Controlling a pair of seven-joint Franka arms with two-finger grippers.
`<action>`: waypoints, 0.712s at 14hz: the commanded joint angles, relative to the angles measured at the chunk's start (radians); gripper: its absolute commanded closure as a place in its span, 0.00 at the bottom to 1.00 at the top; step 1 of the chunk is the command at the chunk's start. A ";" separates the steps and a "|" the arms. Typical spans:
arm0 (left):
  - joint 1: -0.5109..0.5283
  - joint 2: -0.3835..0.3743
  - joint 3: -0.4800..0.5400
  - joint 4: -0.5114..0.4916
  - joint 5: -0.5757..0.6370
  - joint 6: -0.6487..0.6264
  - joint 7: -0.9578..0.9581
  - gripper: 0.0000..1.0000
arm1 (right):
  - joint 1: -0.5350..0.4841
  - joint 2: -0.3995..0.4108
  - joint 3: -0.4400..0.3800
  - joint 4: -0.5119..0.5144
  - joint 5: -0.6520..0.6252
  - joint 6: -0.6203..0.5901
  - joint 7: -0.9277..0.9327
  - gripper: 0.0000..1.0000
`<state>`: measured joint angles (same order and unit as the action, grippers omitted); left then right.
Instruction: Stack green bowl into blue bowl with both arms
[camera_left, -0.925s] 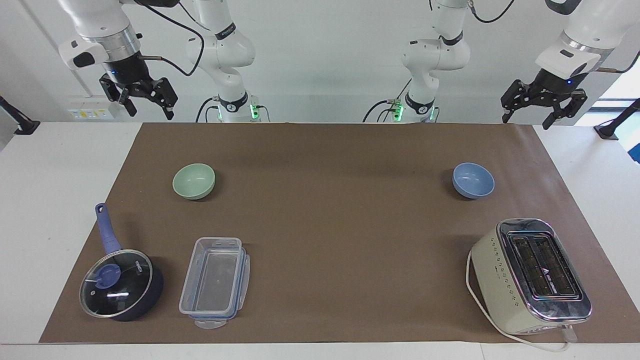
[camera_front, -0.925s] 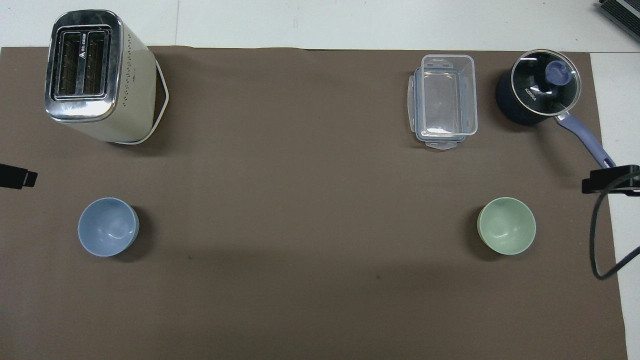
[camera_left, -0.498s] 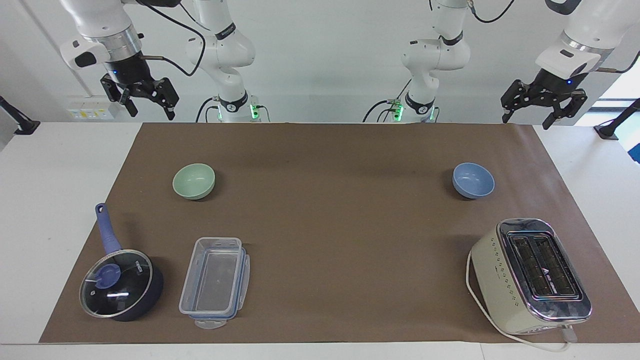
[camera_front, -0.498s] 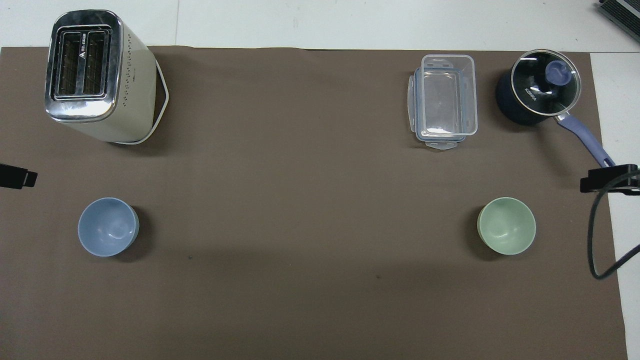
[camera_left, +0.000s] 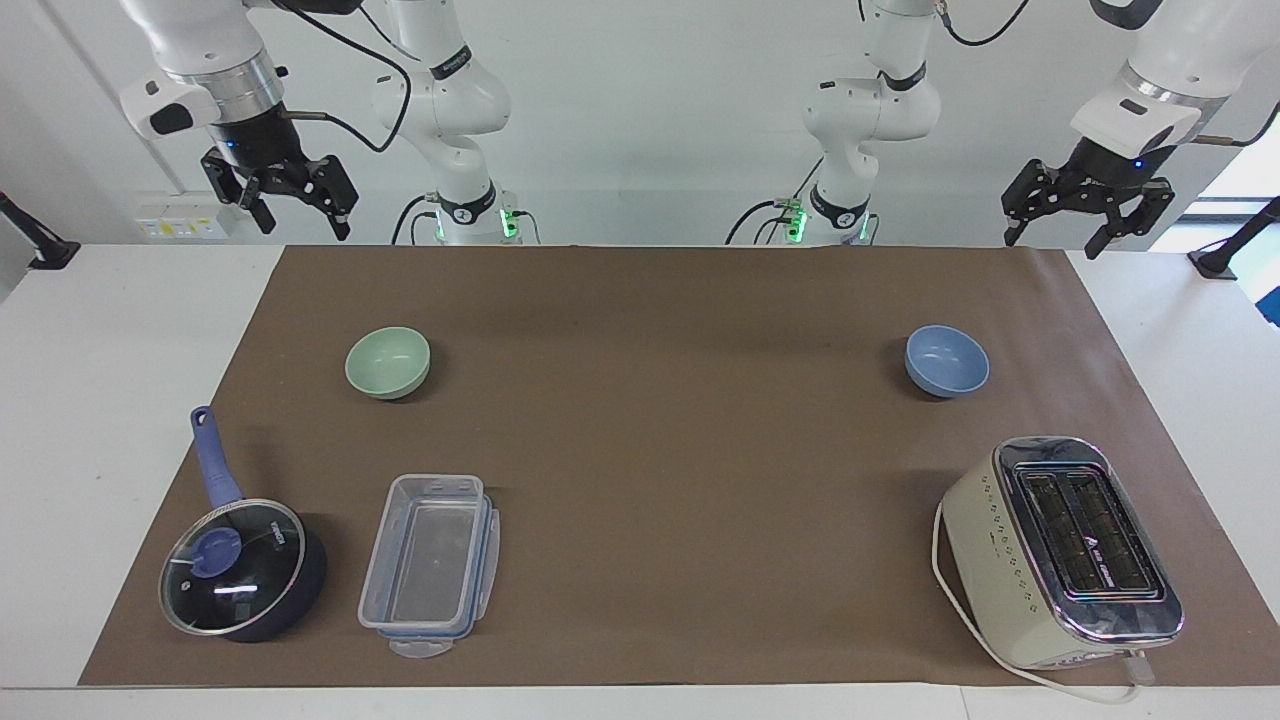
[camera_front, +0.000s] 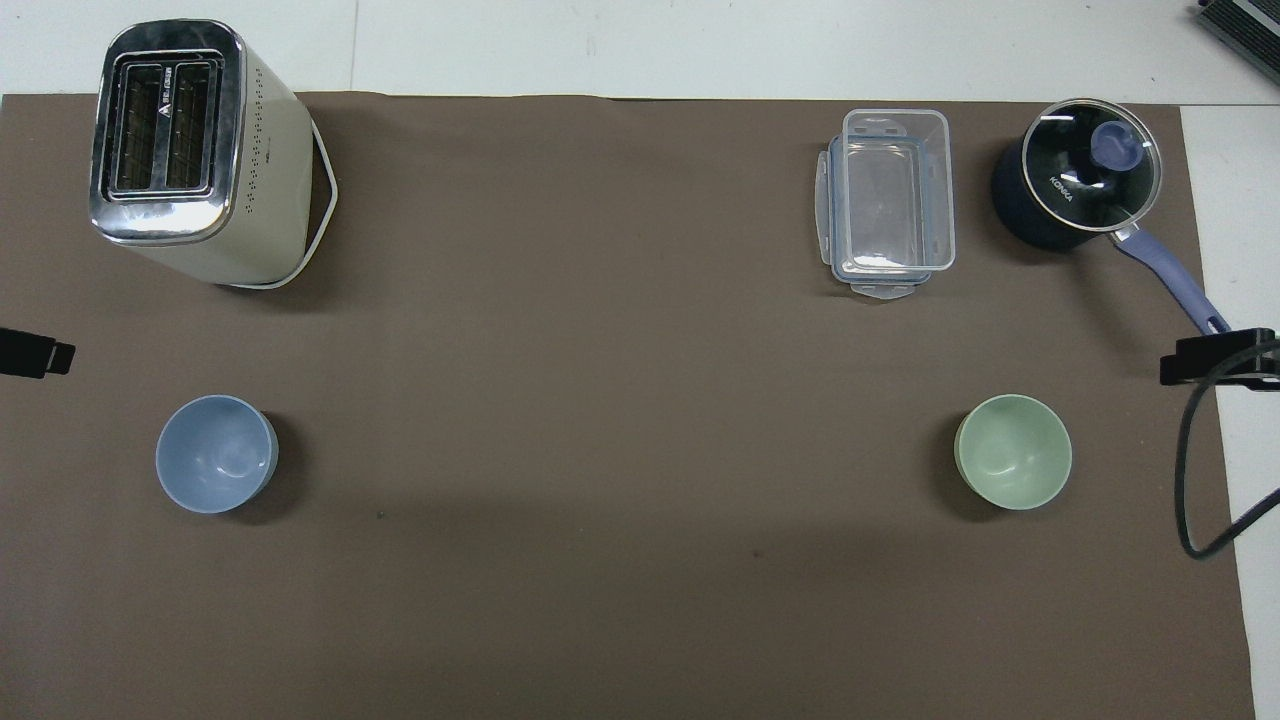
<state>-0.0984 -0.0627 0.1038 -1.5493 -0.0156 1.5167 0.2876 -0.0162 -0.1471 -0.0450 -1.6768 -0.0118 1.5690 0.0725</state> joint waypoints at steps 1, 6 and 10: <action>0.006 -0.002 -0.003 0.009 -0.003 -0.015 0.007 0.00 | -0.005 -0.006 0.004 -0.007 0.000 0.014 -0.031 0.00; 0.006 -0.002 -0.003 0.006 -0.003 -0.016 0.013 0.00 | -0.005 -0.006 0.005 -0.006 0.001 0.014 -0.031 0.00; 0.008 0.001 -0.003 0.012 -0.001 -0.010 0.015 0.00 | -0.005 -0.006 0.005 -0.007 0.001 0.014 -0.031 0.00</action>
<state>-0.0984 -0.0627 0.1038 -1.5495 -0.0156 1.5163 0.2881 -0.0154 -0.1471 -0.0447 -1.6768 -0.0118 1.5691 0.0716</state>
